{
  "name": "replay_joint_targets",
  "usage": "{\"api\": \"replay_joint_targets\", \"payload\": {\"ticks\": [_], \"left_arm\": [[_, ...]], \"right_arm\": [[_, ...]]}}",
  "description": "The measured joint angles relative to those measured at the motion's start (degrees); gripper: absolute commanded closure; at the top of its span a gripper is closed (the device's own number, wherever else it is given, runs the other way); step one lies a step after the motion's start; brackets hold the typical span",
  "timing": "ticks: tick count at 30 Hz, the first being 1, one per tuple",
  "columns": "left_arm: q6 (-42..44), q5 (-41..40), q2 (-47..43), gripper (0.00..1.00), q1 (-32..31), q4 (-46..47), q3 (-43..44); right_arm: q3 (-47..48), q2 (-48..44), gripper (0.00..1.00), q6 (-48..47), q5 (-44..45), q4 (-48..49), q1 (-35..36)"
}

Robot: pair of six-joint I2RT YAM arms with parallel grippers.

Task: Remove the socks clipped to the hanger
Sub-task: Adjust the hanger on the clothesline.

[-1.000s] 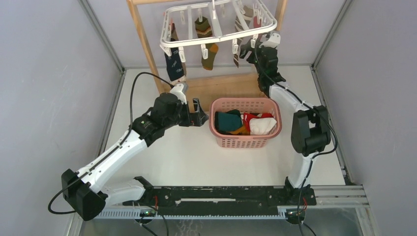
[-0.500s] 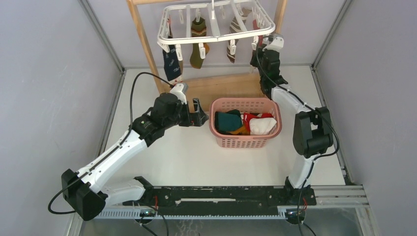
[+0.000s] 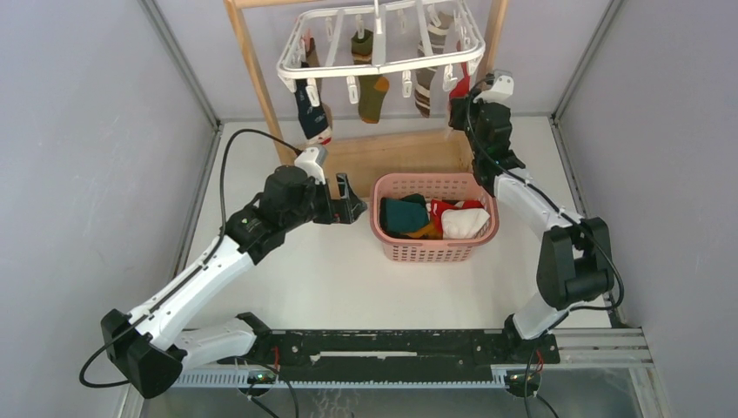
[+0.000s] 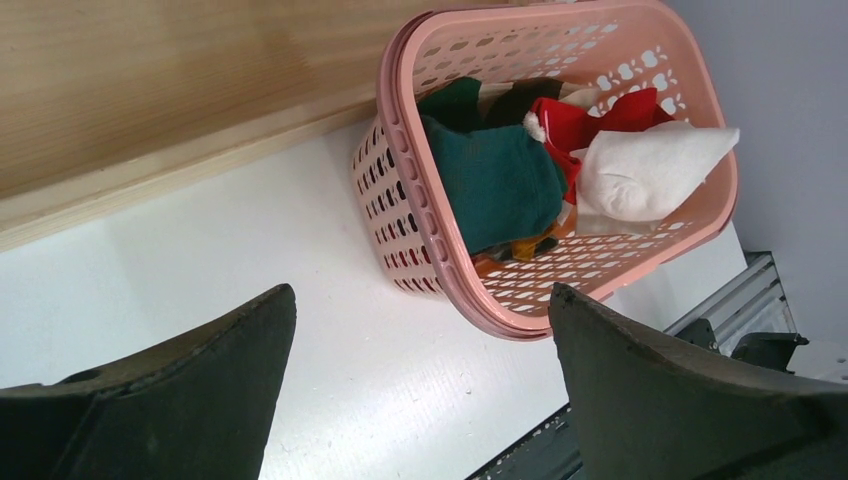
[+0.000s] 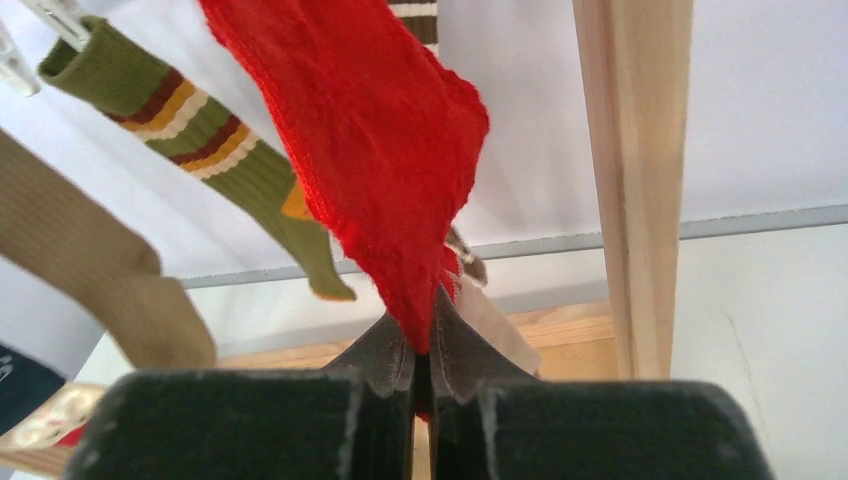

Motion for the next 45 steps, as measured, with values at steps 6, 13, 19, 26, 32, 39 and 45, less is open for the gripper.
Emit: {"api": "replay_joint_targets", "payload": {"ticks": [6,13,19,26,32,39,45], "left_arm": [[0.00,-0.46,-2.32,0.00,0.00,-0.74,0.00],[-0.02,-2.34,-5.07,0.00,-0.07,-2.62,0.00],[0.00,-3.50,-6.78,0.00,-0.09,-3.85,0.00],[-0.02,-3.69,-7.15,0.00,-0.09,-4.48,0.00],[-0.04,-3.69,-7.69,0.00,-0.09,-4.74,0.00],[-0.11,-3.69,-8.59,0.00,-0.09,-4.98,0.00],[-0.48,-3.65,-8.96,0.00,-0.09,-5.11,0.00]], "right_arm": [[-4.24,-5.86,0.96,-0.26,-0.96,-0.02,0.22],[-9.18,-12.98,0.97,-1.25,-1.05,0.00,1.95],[-13.51,-18.62,0.98,-1.99,-0.81,-0.09,3.50],[-18.78,-25.92,0.99,-3.63,0.09,-0.31,5.60],[-22.27,-31.54,0.99,-4.90,1.18,-0.76,8.13],[-25.31,-36.96,1.00,-6.58,2.69,-1.99,12.17],[-25.83,-39.71,1.00,-8.63,4.76,-3.30,16.57]]}}
